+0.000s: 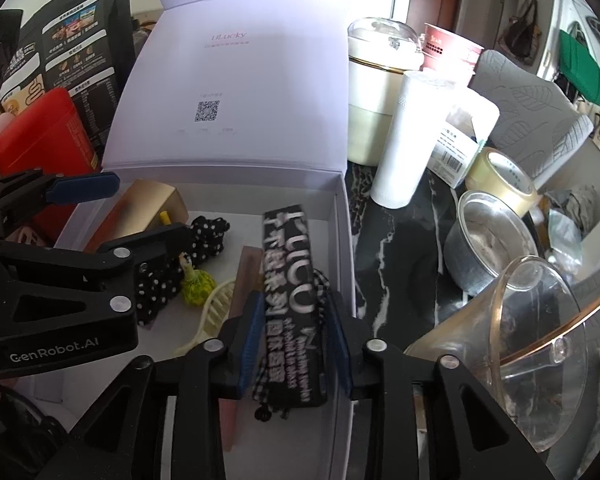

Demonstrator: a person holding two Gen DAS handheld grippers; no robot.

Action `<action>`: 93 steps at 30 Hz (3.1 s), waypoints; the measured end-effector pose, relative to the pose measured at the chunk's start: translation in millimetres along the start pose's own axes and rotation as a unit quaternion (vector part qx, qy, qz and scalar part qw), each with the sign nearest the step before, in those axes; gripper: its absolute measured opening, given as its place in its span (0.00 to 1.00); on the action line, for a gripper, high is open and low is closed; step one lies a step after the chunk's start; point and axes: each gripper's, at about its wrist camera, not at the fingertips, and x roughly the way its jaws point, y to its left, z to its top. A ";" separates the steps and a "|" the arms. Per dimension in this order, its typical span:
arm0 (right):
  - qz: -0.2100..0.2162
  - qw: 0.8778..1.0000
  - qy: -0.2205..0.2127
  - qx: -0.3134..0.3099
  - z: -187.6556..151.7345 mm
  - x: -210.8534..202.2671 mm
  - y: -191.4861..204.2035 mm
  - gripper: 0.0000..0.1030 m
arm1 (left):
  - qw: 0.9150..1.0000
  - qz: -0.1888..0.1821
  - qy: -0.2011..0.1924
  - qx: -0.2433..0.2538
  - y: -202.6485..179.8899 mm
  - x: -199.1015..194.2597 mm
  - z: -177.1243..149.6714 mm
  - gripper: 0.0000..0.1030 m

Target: Organize rigid objects

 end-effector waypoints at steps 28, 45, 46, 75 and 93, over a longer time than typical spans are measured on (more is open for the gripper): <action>-0.007 0.999 -0.030 -0.015 6.7 -32.0 14.0 0.48 | 0.999 0.027 -0.005 -0.030 15.7 -38.7 12.6 0.76; -0.032 0.997 -0.074 -0.013 9.4 -89.1 12.7 0.66 | 0.996 0.050 -0.061 -0.039 10.2 -109.8 19.7 0.97; -0.034 0.996 -0.079 -0.014 8.9 -93.4 12.7 0.70 | 0.996 0.050 -0.063 -0.041 9.9 -114.2 19.0 0.97; -0.067 0.983 -0.169 0.010 -57.8 -219.9 27.2 0.85 | 0.989 0.060 -0.124 -0.055 -9.5 -232.7 -52.8 0.97; -0.073 0.986 -0.151 0.020 -132.9 -237.2 46.3 0.85 | 0.990 0.066 -0.114 -0.052 -36.0 -247.2 -124.8 0.97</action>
